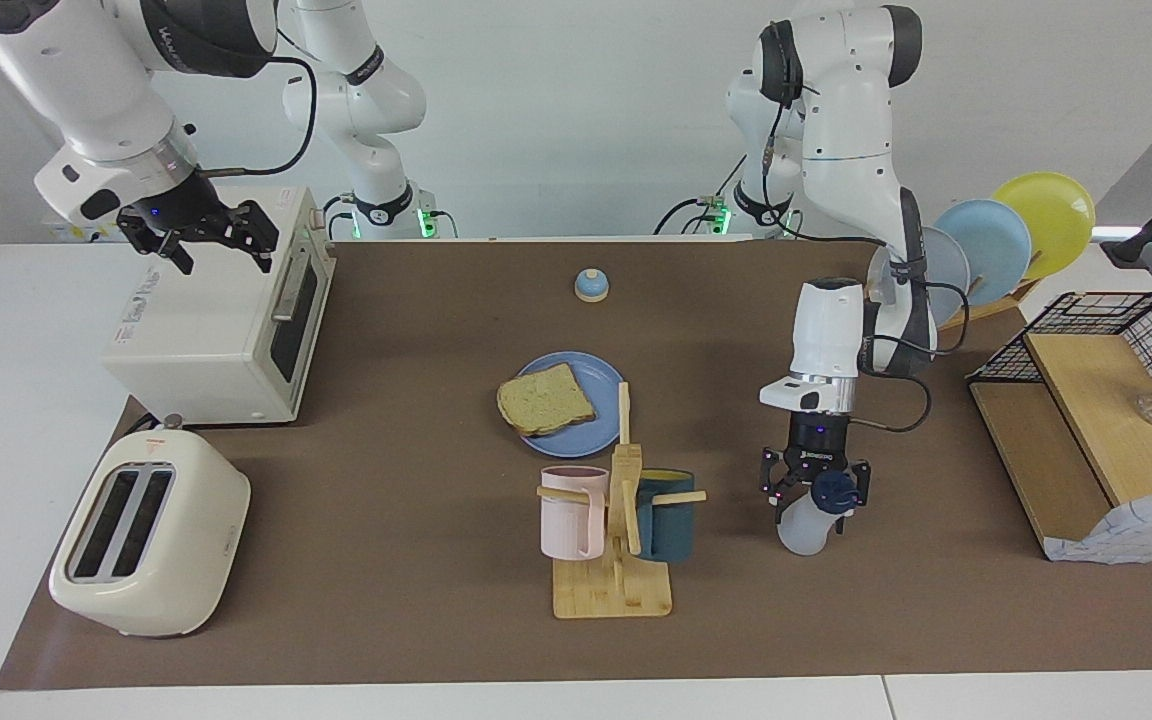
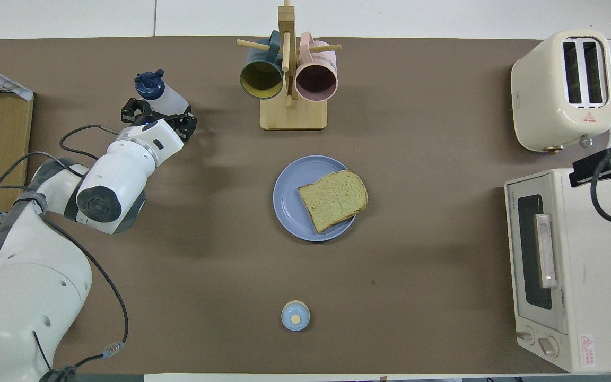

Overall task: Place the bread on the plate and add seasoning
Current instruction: 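Set the shaker down and open the left gripper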

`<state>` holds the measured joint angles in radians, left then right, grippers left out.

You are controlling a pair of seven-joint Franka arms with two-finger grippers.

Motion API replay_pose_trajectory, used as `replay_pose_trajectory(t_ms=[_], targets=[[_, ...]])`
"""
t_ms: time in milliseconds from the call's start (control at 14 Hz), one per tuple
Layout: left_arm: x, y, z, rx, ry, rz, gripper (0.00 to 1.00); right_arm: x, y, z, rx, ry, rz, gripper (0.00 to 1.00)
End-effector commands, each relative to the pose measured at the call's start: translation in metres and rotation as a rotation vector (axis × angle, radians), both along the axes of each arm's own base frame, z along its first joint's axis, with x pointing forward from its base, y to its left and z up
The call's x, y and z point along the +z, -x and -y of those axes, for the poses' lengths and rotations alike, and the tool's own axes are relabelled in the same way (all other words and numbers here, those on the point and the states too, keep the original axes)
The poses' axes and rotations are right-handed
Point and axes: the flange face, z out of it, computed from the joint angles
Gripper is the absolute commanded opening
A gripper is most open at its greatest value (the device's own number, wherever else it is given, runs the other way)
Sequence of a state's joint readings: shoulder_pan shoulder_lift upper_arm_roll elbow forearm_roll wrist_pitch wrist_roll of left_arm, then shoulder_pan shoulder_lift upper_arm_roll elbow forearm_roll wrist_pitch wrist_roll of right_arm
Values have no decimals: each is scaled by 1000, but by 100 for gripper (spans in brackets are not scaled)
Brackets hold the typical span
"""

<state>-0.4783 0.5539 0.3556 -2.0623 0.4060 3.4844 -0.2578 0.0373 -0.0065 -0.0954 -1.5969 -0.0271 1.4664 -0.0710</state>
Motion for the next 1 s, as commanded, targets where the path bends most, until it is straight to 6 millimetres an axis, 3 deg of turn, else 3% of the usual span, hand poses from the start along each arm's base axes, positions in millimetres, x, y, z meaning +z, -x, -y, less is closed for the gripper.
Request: replay_pose_trajectory(t_ms=[0, 143, 358, 573, 716, 931], targets=[[-4, 4, -8, 2, 0, -4, 100, 1, 5, 1, 16, 0, -2, 100], [-9, 14, -11, 7, 3, -26, 100, 1, 5, 1, 16, 0, -2, 100], [26, 46, -20, 17, 35, -29, 100, 2, 5, 1, 16, 0, -1, 100], [30, 80, -23, 21, 52, -75, 100, 2, 5, 1, 16, 0, -1, 100], [45, 99, 9, -3, 8, -164, 100, 1, 5, 2, 15, 0, -2, 100], [81, 113, 51, 30, -68, -306, 100, 1, 5, 1, 16, 0, -2, 100]])
